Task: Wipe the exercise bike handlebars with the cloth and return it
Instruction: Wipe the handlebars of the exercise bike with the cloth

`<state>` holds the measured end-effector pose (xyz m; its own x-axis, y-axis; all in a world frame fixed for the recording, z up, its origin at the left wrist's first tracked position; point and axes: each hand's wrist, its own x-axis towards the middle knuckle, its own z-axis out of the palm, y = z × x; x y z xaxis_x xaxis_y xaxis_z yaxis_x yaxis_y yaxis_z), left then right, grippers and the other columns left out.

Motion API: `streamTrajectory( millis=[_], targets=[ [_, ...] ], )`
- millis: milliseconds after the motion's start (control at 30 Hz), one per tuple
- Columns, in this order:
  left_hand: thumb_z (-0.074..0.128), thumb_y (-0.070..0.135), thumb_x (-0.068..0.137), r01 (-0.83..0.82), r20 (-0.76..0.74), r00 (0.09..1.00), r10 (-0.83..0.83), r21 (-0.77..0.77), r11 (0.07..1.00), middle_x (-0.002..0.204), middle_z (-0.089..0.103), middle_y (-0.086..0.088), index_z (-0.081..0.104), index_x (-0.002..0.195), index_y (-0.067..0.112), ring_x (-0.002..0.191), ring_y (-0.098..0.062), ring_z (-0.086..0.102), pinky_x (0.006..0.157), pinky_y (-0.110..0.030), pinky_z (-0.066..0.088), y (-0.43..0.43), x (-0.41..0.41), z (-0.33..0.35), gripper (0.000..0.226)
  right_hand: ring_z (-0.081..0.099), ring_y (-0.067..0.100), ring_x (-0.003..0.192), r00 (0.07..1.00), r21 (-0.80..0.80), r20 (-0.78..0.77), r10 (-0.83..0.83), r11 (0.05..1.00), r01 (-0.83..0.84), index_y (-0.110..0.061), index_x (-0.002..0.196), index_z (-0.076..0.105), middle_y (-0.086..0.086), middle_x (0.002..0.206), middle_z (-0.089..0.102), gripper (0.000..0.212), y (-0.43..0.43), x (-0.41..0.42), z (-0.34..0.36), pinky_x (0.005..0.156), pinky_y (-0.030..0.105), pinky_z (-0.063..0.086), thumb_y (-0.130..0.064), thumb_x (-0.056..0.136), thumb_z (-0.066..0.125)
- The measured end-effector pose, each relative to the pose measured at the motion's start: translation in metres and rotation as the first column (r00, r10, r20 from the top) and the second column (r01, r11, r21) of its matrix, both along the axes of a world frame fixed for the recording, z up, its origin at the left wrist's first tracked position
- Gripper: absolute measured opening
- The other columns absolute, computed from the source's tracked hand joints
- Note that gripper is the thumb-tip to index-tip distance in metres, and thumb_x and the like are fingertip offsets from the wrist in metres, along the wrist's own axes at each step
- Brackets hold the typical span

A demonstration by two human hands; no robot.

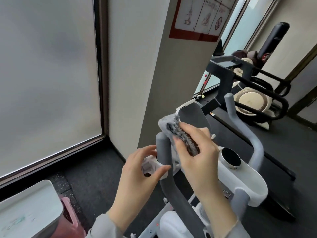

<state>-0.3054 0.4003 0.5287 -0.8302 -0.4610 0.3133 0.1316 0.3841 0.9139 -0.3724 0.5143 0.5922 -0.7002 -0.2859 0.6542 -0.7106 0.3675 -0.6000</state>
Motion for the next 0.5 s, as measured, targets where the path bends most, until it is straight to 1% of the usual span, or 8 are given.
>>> streamTrajectory(
  millis=[67, 133, 200, 333, 367, 433, 467, 500],
  targets=[
    [0.066, 0.057, 0.062, -0.007, -0.012, 1.000, 0.007, -0.002, 1.000, 0.100, 0.063, 0.025, 0.052, 0.101, 0.052, 0.101, 0.003, 0.056, 0.078, 0.004, 0.039, -0.001, -0.001, -0.002, 0.041, 0.056, 0.012, 0.107, 0.996, 0.087, -0.007, 0.088, 0.992, -0.087, -0.019, 0.111, 0.068, -0.036, 0.106, 0.058, 0.028, -0.009, -0.009, 0.001, 0.094, 0.023, 0.048, -0.014, 0.084, 0.065],
    [0.074, 0.047, 0.064, -0.003, -0.025, 1.000, 0.003, -0.004, 1.000, 0.104, 0.061, 0.024, 0.054, 0.102, 0.051, 0.102, 0.001, 0.056, 0.079, 0.003, 0.039, -0.002, -0.002, -0.004, 0.043, 0.054, 0.012, 0.117, 0.982, 0.111, 0.049, 0.184, 0.976, -0.188, -0.018, 0.112, 0.068, -0.020, 0.115, 0.063, 0.027, -0.009, -0.013, -0.002, 0.099, 0.028, 0.046, -0.014, 0.085, 0.064],
    [0.079, 0.040, 0.065, 0.005, -0.026, 1.000, -0.005, -0.013, 1.000, 0.106, 0.059, 0.023, 0.055, 0.104, 0.048, 0.103, -0.001, 0.056, 0.080, 0.003, 0.038, -0.002, -0.002, -0.004, 0.046, 0.055, 0.014, 0.118, 0.964, 0.091, 0.095, 0.248, 0.962, -0.256, -0.016, 0.113, 0.068, -0.010, 0.119, 0.065, 0.027, -0.003, -0.015, -0.006, 0.100, 0.027, 0.046, -0.016, 0.086, 0.063],
    [0.071, 0.049, 0.065, 0.007, -0.019, 1.000, -0.007, -0.006, 1.000, 0.102, 0.061, 0.022, 0.057, 0.109, 0.042, 0.105, -0.004, 0.056, 0.083, 0.001, 0.037, -0.003, -0.004, -0.005, 0.047, 0.057, 0.012, 0.111, 0.971, 0.145, 0.090, 0.222, 0.962, -0.233, -0.015, 0.108, 0.071, -0.005, 0.111, 0.068, 0.023, -0.008, -0.023, -0.004, 0.096, 0.020, 0.044, -0.017, 0.087, 0.062],
    [0.071, 0.048, 0.066, 0.011, -0.015, 1.000, -0.011, -0.007, 1.000, 0.101, 0.062, 0.022, 0.057, 0.110, 0.041, 0.105, -0.005, 0.056, 0.083, 0.001, 0.037, -0.003, -0.003, -0.005, 0.047, 0.058, 0.011, 0.108, 0.965, 0.135, 0.141, 0.220, 0.962, -0.239, -0.015, 0.105, 0.072, -0.006, 0.107, 0.069, 0.021, -0.012, -0.027, -0.001, 0.094, 0.018, 0.044, -0.019, 0.087, 0.061],
    [0.074, 0.045, 0.066, 0.010, -0.010, 1.000, -0.010, -0.008, 1.000, 0.099, 0.063, 0.022, 0.059, 0.113, 0.036, 0.105, -0.007, 0.056, 0.085, -0.001, 0.037, -0.002, -0.003, -0.004, 0.050, 0.063, 0.007, 0.099, 0.915, 0.097, 0.333, 0.228, 0.957, -0.274, -0.016, 0.098, 0.073, -0.008, 0.096, 0.071, 0.018, -0.020, -0.037, 0.005, 0.087, 0.018, 0.046, -0.022, 0.087, 0.061],
    [0.074, 0.045, 0.067, 0.005, -0.009, 1.000, -0.005, -0.008, 1.000, 0.100, 0.063, 0.021, 0.060, 0.114, 0.034, 0.105, -0.007, 0.057, 0.086, -0.003, 0.038, -0.001, -0.002, -0.004, 0.051, 0.065, 0.006, 0.091, 0.852, 0.069, 0.461, 0.248, 0.947, -0.313, -0.015, 0.094, 0.074, -0.008, 0.089, 0.072, 0.016, -0.024, -0.044, 0.010, 0.082, 0.019, 0.047, -0.021, 0.088, 0.061],
    [0.073, 0.045, 0.067, 0.002, -0.006, 1.000, -0.002, -0.007, 1.000, 0.101, 0.063, 0.021, 0.061, 0.114, 0.032, 0.104, -0.008, 0.057, 0.086, -0.005, 0.039, -0.001, -0.002, -0.004, 0.051, 0.066, 0.007, 0.084, 0.754, 0.020, 0.594, 0.279, 0.932, -0.361, -0.013, 0.091, 0.074, -0.007, 0.083, 0.073, 0.015, -0.028, -0.050, 0.014, 0.077, 0.020, 0.049, -0.019, 0.090, 0.061]
  ],
)
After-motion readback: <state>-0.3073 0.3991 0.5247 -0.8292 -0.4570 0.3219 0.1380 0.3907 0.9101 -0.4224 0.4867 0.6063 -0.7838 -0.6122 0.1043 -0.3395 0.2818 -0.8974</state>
